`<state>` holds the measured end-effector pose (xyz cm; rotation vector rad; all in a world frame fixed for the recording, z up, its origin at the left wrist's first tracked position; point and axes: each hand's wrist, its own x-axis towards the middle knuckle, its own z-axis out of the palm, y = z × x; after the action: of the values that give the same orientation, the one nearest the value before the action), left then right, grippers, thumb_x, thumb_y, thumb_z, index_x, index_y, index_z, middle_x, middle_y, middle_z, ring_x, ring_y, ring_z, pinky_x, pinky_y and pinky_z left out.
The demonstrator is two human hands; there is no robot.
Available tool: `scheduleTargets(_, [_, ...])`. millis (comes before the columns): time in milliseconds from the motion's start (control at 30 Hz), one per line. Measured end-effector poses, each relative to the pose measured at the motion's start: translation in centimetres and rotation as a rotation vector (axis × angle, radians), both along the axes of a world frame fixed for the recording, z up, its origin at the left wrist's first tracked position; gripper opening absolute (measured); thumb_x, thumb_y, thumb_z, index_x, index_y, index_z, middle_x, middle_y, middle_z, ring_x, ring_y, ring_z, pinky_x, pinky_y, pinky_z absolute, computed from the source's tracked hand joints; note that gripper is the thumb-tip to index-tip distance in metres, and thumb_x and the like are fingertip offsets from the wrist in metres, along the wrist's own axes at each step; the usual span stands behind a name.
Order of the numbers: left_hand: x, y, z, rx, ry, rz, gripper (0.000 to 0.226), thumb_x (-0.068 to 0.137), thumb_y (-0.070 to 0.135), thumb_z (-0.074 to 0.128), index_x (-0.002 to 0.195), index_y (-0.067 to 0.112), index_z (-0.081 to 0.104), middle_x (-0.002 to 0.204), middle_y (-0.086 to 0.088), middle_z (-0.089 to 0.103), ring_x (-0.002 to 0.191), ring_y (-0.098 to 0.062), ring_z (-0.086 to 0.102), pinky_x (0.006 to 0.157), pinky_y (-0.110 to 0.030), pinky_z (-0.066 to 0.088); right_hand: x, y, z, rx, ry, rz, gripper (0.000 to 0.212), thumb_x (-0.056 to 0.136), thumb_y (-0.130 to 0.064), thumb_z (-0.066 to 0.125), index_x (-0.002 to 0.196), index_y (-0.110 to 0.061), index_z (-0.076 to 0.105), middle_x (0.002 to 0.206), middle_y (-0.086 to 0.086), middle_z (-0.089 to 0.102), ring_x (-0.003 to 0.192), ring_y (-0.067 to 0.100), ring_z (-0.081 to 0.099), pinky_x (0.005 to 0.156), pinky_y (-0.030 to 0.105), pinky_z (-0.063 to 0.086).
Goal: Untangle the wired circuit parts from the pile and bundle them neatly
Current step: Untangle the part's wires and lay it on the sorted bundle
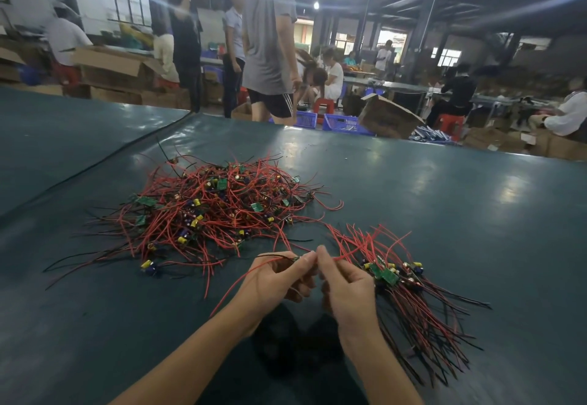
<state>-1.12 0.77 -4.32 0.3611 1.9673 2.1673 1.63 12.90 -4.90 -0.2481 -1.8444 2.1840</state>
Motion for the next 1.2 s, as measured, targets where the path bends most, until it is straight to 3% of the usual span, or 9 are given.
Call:
scheduleTargets(100, [0.0,-0.2,-0.2,-0.046,0.025,0.018,0.038,0.075,0.055,0.074,0.063,0.019,0.071,0.063,-0.005,0.068,0.06,-0.015,0.065,0.057,-0.022,0.05,0.2,-0.8,-0.1,0.075,0.044,0.007,0.026,0.085,-0.039,0.061,0.07,-0.029,0.079,0.073,0.003,0.075,0.073,0.018,0.072,0.072,0.032,0.061])
scheduleTargets(200, [0.0,-0.3,-0.5,-0.087,0.065,0.024,0.037,0.081,0.046,0.072,0.063,0.014,0.069,0.063,-0.006,0.067,0.059,-0.015,0.064,0.058,-0.023,0.049,-0.2,-0.4,-0.3,0.048,0.014,-0.067,0.029,0.094,-0.026,0.062,0.07,-0.027,0.079,0.071,0.009,0.074,0.073,0.021,0.07,0.077,0.044,0.059])
scheduleTargets(267, [0.1,0.0,-0.5,-0.07,0.073,0.019,0.033,0.083,0.039,0.073,0.057,0.019,0.068,0.061,-0.006,0.066,0.058,-0.016,0.063,0.059,-0.025,0.05,-0.4,0.2,-0.2,0.001,-0.031,-0.132,0.029,0.095,-0.025,0.062,0.071,-0.026,0.08,0.062,0.018,0.064,0.059,0.015,0.059,0.061,0.041,0.056])
scheduleTargets(333, [0.1,0.1,-0.2,-0.037,0.069,0.031,0.033,0.079,0.038,0.074,0.052,0.021,0.067,0.06,-0.005,0.064,0.055,-0.015,0.061,0.056,-0.024,0.049,-0.7,1.4,0.1,-0.082,-0.061,-0.204,0.029,0.094,-0.025,0.064,0.07,-0.025,0.08,0.053,0.001,0.049,0.042,0.004,0.04,0.04,0.024,0.04])
scheduleTargets(467, [-0.2,-0.6,0.3,0.032,0.078,0.05,0.033,0.078,0.033,0.076,0.051,0.018,0.065,0.058,-0.003,0.063,0.05,-0.014,0.057,0.052,-0.023,0.047,-1.1,4.1,0.5,-0.289,-0.05,-0.266,0.026,0.095,-0.019,0.062,0.074,-0.013,0.076,0.056,-0.007,0.045,0.037,0.002,0.027,0.033,0.016,0.024])
scheduleTargets(800, [-0.9,-1.4,0.4,0.204,-0.077,0.294,0.034,0.057,0.055,0.074,0.06,0.02,0.075,0.065,-0.003,0.07,0.053,-0.006,0.058,0.048,-0.018,0.047,-0.5,3.6,0.9,-0.296,0.108,-0.104,0.03,0.097,-0.017,0.055,0.077,-0.01,0.077,0.06,-0.003,0.049,0.04,0.006,0.029,0.036,0.017,0.023])
scheduleTargets(900, [-1.2,-1.4,0.4,0.327,-0.163,0.297,0.035,0.061,0.051,0.073,0.064,0.016,0.073,0.065,-0.004,0.068,0.048,-0.008,0.055,0.044,-0.019,0.045,-0.2,3.2,1.1,-0.301,0.137,-0.042,0.037,0.092,-0.035,0.056,0.073,-0.012,0.077,0.06,-0.003,0.051,0.041,0.007,0.033,0.037,0.018,0.024])
scheduleTargets(1033, [-1.7,-1.8,0.4,0.387,-0.206,0.172,0.04,0.069,0.057,0.065,0.06,0.018,0.067,0.066,-0.006,0.065,0.05,-0.014,0.057,0.046,-0.023,0.046,-0.1,3.0,0.8,-0.347,0.104,0.009,0.062,0.079,-0.064,0.046,0.078,-0.01,0.077,0.06,-0.003,0.052,0.042,0.007,0.034,0.037,0.018,0.027])
scheduleTargets(1200, [-1.1,-1.5,0.2,0.196,-0.277,-0.186,0.045,0.063,0.062,0.07,0.069,0.018,0.062,0.064,-0.003,0.06,0.055,-0.015,0.058,0.054,-0.024,0.048,0.0,1.6,0.5,-0.085,-0.043,0.072,0.049,0.075,-0.058,0.055,0.078,-0.016,0.079,0.054,-0.008,0.048,0.042,0.006,0.035,0.042,0.018,0.028])
